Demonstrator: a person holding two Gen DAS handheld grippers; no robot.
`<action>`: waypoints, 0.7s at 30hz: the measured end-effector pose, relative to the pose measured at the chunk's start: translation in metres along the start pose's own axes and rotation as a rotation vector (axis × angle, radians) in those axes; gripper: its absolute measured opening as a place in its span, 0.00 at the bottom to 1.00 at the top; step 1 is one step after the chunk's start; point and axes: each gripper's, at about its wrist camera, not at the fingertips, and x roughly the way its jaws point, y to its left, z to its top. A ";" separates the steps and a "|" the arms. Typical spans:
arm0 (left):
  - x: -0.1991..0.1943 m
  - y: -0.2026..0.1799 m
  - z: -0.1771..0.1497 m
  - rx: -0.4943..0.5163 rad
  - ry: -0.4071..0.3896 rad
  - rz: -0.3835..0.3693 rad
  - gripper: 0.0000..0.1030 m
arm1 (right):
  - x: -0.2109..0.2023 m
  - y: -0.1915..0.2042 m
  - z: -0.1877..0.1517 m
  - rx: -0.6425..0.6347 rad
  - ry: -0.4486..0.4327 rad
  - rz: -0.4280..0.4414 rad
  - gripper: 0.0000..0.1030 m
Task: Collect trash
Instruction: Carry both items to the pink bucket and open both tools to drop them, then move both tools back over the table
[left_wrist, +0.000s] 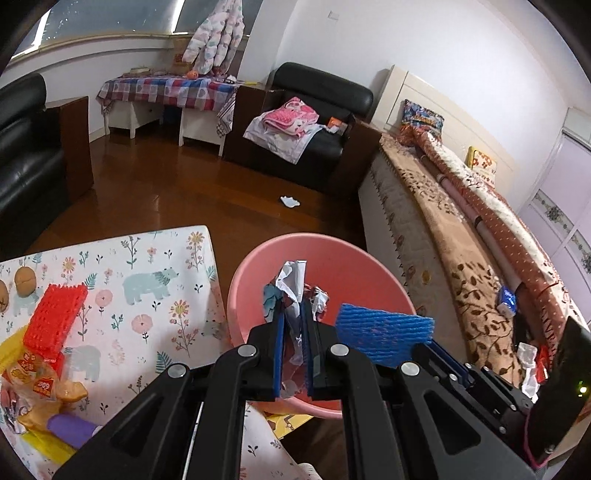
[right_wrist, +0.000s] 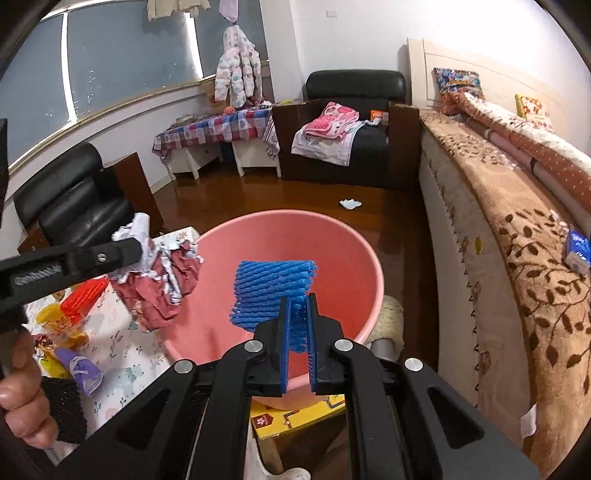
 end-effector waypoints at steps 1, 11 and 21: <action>0.002 0.000 0.000 -0.003 0.004 0.002 0.07 | 0.001 0.000 0.000 -0.001 0.004 0.000 0.08; -0.003 -0.002 0.001 -0.013 -0.008 -0.023 0.32 | 0.006 0.000 -0.001 0.021 0.047 0.035 0.09; -0.044 -0.008 0.006 0.020 -0.079 -0.031 0.41 | -0.008 -0.003 0.002 0.041 0.019 0.082 0.32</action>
